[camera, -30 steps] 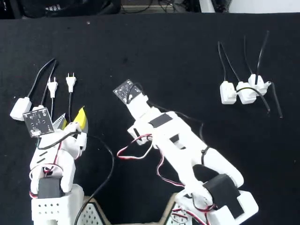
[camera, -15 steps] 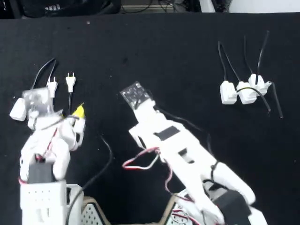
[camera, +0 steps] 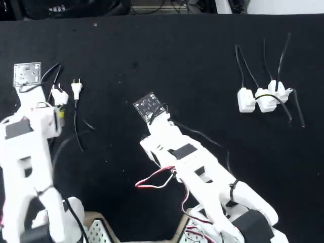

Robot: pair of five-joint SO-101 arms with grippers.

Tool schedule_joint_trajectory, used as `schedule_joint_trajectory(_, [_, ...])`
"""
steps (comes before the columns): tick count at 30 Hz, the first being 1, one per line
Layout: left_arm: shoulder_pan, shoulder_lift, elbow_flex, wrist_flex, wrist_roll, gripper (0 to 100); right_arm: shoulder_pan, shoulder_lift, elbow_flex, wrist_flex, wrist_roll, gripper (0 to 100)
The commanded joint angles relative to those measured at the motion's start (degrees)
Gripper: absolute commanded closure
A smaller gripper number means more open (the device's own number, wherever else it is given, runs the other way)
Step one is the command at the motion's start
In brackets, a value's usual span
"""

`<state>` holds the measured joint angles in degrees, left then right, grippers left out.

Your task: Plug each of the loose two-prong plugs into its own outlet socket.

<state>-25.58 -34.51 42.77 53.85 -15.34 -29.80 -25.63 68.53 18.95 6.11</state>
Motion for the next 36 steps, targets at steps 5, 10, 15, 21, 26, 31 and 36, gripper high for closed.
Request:
schedule_joint_trajectory(5, [-8.84, 16.97, -14.11, 0.09, -17.93, 81, -0.7, -2.24, -0.31, -1.32, -0.26, 79.0])
schedule_joint_trajectory(10, [-9.54, 26.73, -20.09, 0.18, -23.03, 81, -0.7, -2.24, -0.22, -1.32, 0.09, 79.0])
schedule_joint_trajectory(15, [-9.71, 35.25, -29.05, 4.13, -23.47, 81, -0.7, -2.24, -0.13, -1.14, 0.18, 79.0])
schedule_joint_trajectory(21, [-10.42, 46.07, -44.62, 16.18, -27.87, 81, -0.7, -2.24, -0.13, -0.97, 0.18, 79.0])
schedule_joint_trajectory(26, [-10.51, 56.62, -55.78, 23.47, -27.96, 81, -0.7, -2.24, -0.13, -0.97, 0.18, 79.0])
schedule_joint_trajectory(31, [-10.42, 65.14, -65.1, 29.89, -27.87, 81, -0.7, -2.24, -0.13, -0.97, 0.18, 79.0])
schedule_joint_trajectory(36, [-10.33, 71.03, -72.04, 34.2, -27.6, 81, -0.7, -2.24, -0.13, -0.97, 0.18, 79.0])
